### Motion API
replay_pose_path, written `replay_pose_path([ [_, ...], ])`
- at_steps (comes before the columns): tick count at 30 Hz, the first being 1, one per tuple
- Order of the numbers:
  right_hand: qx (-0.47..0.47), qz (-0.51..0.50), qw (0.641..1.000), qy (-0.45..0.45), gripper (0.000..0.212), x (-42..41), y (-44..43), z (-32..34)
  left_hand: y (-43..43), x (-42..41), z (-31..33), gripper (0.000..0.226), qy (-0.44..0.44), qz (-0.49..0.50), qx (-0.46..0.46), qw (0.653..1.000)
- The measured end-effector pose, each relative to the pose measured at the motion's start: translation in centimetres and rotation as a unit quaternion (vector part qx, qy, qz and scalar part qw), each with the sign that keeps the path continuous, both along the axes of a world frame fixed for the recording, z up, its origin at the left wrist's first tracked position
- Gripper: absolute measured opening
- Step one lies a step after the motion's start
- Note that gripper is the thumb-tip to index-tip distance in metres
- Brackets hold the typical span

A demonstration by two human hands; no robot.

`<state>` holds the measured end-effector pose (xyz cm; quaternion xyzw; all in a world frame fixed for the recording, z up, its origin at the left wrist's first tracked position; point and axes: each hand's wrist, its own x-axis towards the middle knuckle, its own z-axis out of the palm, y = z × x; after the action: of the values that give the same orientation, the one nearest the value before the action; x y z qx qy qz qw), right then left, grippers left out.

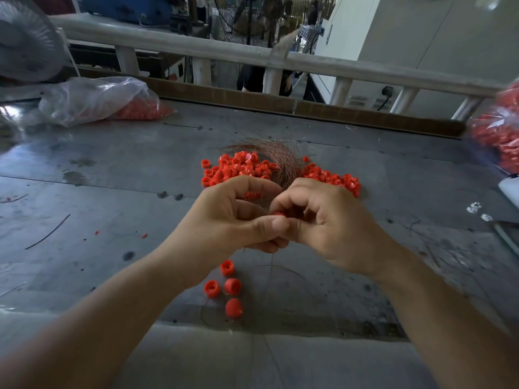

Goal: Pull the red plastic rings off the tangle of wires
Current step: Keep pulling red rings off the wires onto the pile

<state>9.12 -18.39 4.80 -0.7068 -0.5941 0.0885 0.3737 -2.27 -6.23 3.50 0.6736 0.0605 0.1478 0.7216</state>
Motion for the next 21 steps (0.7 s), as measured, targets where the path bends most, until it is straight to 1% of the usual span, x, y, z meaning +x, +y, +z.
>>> replay_pose_path([
  [2,-0.001,-0.006,1.0,-0.004,0.018,-0.3,0.08,-0.15,-0.13,-0.07,-0.08,0.049,-0.007,0.012,0.019,1.0],
  [5,0.008,-0.013,1.0,-0.001,0.016,-0.78,0.29,-0.34,-0.21,-0.24,-0.12,0.053,-0.022,0.017,0.016,0.999],
  [9,0.02,-0.018,1.0,0.008,0.023,-1.03,0.28,-0.32,-0.3,-0.21,0.0,0.056,-0.031,0.021,0.004,0.999],
  [12,0.008,-0.008,0.998,0.054,0.022,-0.73,0.23,-0.11,-0.34,-0.11,0.02,0.055,-0.018,0.017,-0.015,1.0],
  [15,0.017,-0.003,0.995,0.101,0.006,-0.63,0.25,-0.07,-0.13,-0.01,0.1,0.059,0.005,0.009,-0.043,0.999],
  [18,0.042,-0.005,0.986,0.161,0.019,-0.62,0.28,-0.12,0.14,0.0,0.24,0.055,0.01,0.0,-0.08,0.997],
  [20,0.039,-0.004,0.981,0.187,0.027,-0.49,0.3,-0.2,0.23,0.02,0.32,0.05,0.004,-0.001,-0.102,0.995],
  [21,0.033,0.002,0.976,0.214,0.031,-0.4,0.34,-0.26,0.3,0.02,0.36,0.047,-0.003,0.003,-0.118,0.993],
])
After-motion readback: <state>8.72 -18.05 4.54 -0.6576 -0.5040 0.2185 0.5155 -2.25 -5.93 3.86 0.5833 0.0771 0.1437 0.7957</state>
